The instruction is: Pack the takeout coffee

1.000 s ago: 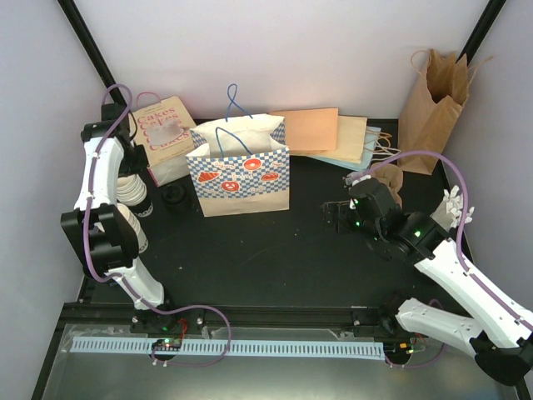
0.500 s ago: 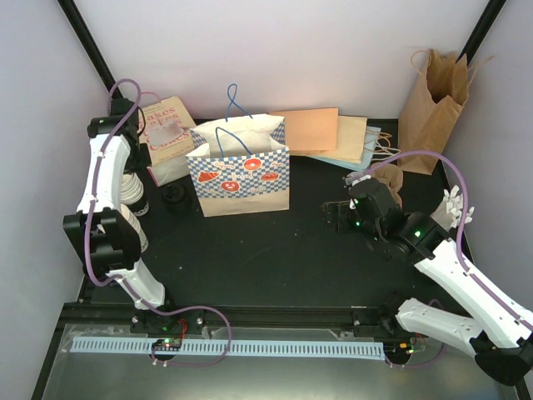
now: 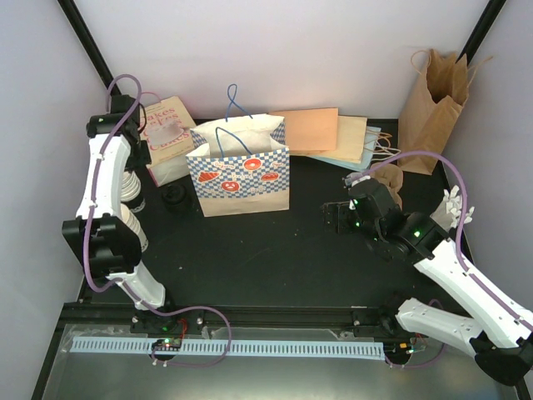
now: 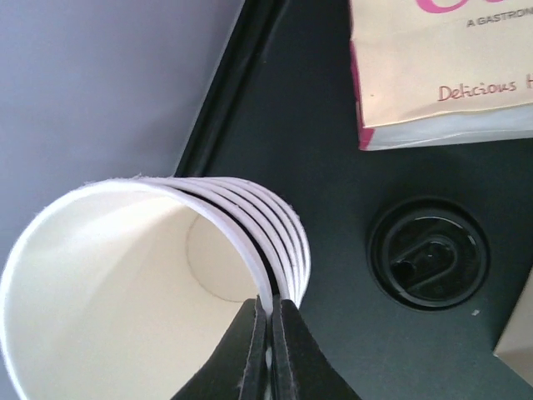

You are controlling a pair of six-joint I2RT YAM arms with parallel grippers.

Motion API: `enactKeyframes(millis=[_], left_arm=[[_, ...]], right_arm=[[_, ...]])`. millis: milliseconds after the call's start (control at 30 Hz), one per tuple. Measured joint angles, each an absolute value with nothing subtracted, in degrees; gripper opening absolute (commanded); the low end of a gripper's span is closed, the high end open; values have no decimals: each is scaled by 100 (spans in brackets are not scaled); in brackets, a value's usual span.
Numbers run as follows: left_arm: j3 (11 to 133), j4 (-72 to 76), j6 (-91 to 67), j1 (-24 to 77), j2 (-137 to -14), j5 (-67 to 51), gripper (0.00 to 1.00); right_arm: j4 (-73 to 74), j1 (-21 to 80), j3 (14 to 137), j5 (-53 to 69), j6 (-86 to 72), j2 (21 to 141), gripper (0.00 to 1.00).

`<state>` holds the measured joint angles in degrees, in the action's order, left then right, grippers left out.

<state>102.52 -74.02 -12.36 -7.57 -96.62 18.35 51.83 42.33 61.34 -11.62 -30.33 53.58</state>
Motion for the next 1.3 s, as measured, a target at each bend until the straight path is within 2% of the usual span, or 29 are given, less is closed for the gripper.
enactKeyframes(millis=[700, 867, 1300], left_arm=[[10232, -7485, -1260, -395, -9612, 2528, 2], [10674, -7675, -1262, -381, -9544, 2530, 2], [11308, -7625, -1177, -311, -7870, 1710, 2]], right_arm=[[5179, 4233, 6121, -1120, -3035, 5358, 96], [5177, 4233, 6121, -1120, -3035, 5358, 95], [5153, 4233, 6121, -1092, -3033, 5358, 95]])
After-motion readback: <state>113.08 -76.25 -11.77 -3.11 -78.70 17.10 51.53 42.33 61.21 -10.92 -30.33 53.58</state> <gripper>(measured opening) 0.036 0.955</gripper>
